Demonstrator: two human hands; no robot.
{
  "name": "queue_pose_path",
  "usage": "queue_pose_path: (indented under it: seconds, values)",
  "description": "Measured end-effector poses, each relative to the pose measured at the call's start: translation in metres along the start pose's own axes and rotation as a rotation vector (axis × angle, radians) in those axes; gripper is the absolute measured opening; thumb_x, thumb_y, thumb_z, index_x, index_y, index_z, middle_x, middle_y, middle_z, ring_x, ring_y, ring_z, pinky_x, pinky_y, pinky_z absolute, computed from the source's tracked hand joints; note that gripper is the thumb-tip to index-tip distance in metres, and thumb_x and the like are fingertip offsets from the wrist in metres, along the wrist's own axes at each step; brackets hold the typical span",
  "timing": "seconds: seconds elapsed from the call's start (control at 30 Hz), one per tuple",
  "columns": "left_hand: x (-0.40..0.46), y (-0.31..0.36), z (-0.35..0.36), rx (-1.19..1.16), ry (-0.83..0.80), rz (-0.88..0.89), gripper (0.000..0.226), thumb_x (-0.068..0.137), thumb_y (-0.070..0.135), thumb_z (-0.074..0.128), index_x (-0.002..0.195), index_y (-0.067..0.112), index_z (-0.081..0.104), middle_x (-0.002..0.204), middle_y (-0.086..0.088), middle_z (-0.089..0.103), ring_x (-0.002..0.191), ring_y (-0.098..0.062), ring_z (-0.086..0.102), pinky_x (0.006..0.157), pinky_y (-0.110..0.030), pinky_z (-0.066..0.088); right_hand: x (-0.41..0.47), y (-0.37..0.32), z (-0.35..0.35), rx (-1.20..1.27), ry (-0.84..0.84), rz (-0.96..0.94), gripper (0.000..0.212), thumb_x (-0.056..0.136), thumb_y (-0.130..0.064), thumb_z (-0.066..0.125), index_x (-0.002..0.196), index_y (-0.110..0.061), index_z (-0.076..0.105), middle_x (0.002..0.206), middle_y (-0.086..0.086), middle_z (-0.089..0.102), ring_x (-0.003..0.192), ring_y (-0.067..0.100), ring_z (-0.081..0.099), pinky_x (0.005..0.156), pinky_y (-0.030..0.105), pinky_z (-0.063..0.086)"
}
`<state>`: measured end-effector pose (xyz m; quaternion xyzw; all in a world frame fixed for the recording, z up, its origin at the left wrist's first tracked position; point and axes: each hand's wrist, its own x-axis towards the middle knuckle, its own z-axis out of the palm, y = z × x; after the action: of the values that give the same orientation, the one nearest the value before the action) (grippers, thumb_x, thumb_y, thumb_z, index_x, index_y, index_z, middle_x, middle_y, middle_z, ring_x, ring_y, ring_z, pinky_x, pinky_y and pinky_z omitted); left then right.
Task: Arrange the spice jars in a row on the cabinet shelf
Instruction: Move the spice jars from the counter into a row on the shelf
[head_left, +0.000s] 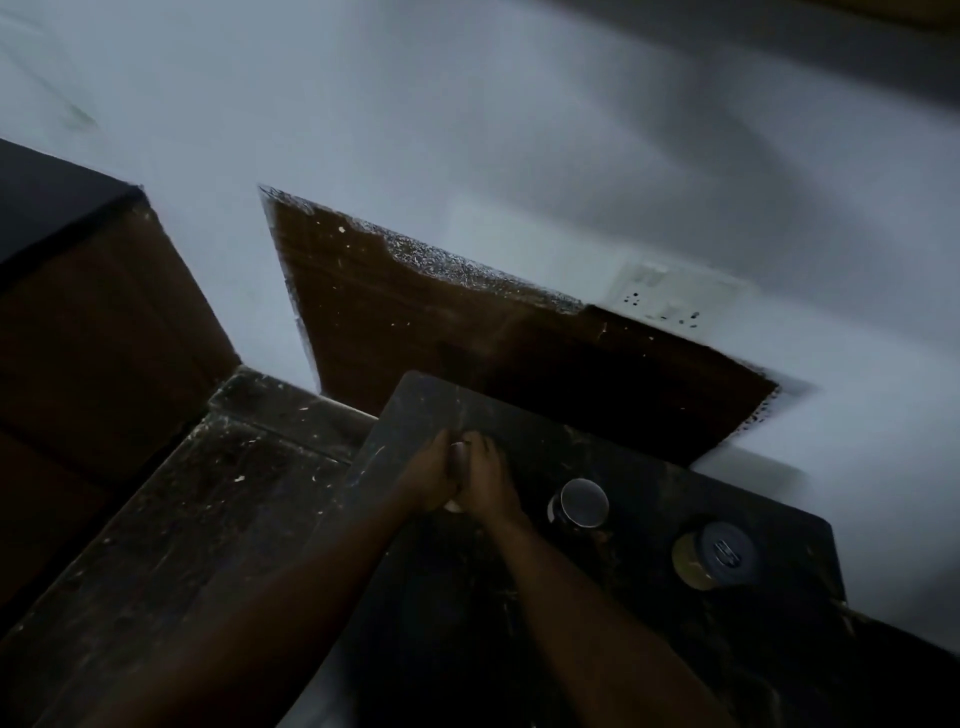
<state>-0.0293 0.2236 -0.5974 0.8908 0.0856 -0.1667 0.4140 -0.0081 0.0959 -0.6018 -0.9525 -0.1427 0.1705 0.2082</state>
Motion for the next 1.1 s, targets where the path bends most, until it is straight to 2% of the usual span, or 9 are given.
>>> queue_pose_path:
  seconds: [0.2,0.3,0.4,0.47,0.57,0.77,0.9,1.03,1.1]
  values:
    - [-0.041,0.030,-0.023,-0.359,0.061,0.289,0.069,0.086,0.008,0.078,0.145,0.028,0.047,0.130,0.008,0.064,0.120,-0.015,0.067,0.099,-0.039,0.061,-0.030,-0.006,-0.075,0.187,0.232,-0.052,0.074,0.077,-0.054,0.074,0.140,-0.029,0.044,0.136,-0.005,0.053,0.125,0.015,0.056,0.099,0.032,0.052]
    - [-0.059,0.075,-0.035,-0.447,0.143,0.465,0.065,0.086,0.012,0.077,0.144,0.016,0.051,0.131,0.001,0.066,0.120,-0.015,0.068,0.100,-0.037,0.059,-0.054,-0.015,-0.139,0.166,0.319,-0.177,0.075,0.073,-0.065,0.068,0.138,-0.035,0.045,0.132,-0.009,0.052,0.116,0.011,0.056,0.092,0.029,0.052]
    - [-0.075,0.134,-0.047,-0.596,0.196,0.598,0.069,0.082,0.016,0.076,0.144,0.008,0.047,0.132,-0.008,0.065,0.120,-0.025,0.068,0.098,-0.042,0.059,-0.081,-0.029,-0.211,0.107,0.392,-0.295,0.070,0.077,-0.064,0.069,0.138,-0.035,0.048,0.127,-0.012,0.054,0.113,0.009,0.055,0.090,0.026,0.049]
    - [-0.087,0.180,-0.055,-0.657,0.219,0.697,0.071,0.082,0.022,0.076,0.144,0.006,0.045,0.133,-0.005,0.064,0.122,-0.023,0.067,0.097,-0.037,0.059,-0.105,-0.037,-0.264,0.064,0.441,-0.338,0.064,0.079,-0.062,0.068,0.135,-0.037,0.049,0.124,-0.014,0.055,0.111,0.007,0.053,0.088,0.024,0.047]
    - [-0.105,0.259,-0.076,-0.689,0.248,0.852,0.068,0.083,0.023,0.080,0.142,0.019,0.046,0.132,0.012,0.066,0.123,-0.007,0.067,0.093,-0.018,0.057,-0.146,-0.049,-0.351,0.045,0.572,-0.394,0.055,0.081,-0.057,0.071,0.130,-0.038,0.055,0.120,-0.018,0.057,0.110,0.003,0.057,0.092,0.024,0.049]
    - [-0.135,0.391,-0.102,-0.754,0.340,1.085,0.058,0.080,0.035,0.077,0.131,0.026,0.051,0.119,0.025,0.069,0.110,0.003,0.069,0.084,-0.010,0.054,-0.204,-0.064,-0.480,0.012,0.748,-0.509,0.047,0.084,-0.056,0.074,0.126,-0.038,0.062,0.122,-0.020,0.063,0.113,-0.002,0.061,0.095,0.021,0.051]
    - [-0.143,0.476,-0.124,-0.665,0.410,1.207,0.059,0.080,0.035,0.079,0.125,0.050,0.045,0.116,0.031,0.068,0.106,0.008,0.069,0.080,-0.006,0.053,-0.226,-0.058,-0.553,0.024,0.882,-0.554,0.041,0.086,-0.051,0.074,0.123,-0.036,0.063,0.119,-0.017,0.067,0.110,0.001,0.064,0.090,0.019,0.053]
    - [-0.110,0.556,-0.136,-0.561,0.406,1.168,0.061,0.082,0.030,0.083,0.132,0.023,0.048,0.122,0.008,0.064,0.109,-0.006,0.066,0.082,-0.015,0.055,-0.215,-0.028,-0.614,0.036,1.015,-0.458,0.045,0.088,-0.050,0.074,0.125,-0.025,0.063,0.118,-0.010,0.067,0.106,0.005,0.063,0.088,0.019,0.051]
    - [-0.086,0.587,-0.130,-0.562,0.414,1.064,0.061,0.085,0.024,0.082,0.134,0.014,0.047,0.112,0.012,0.059,0.102,-0.004,0.062,0.077,-0.011,0.049,-0.197,-0.008,-0.633,0.041,1.039,-0.339,0.056,0.086,-0.054,0.075,0.127,-0.018,0.061,0.119,-0.002,0.065,0.105,0.014,0.062,0.085,0.024,0.049]
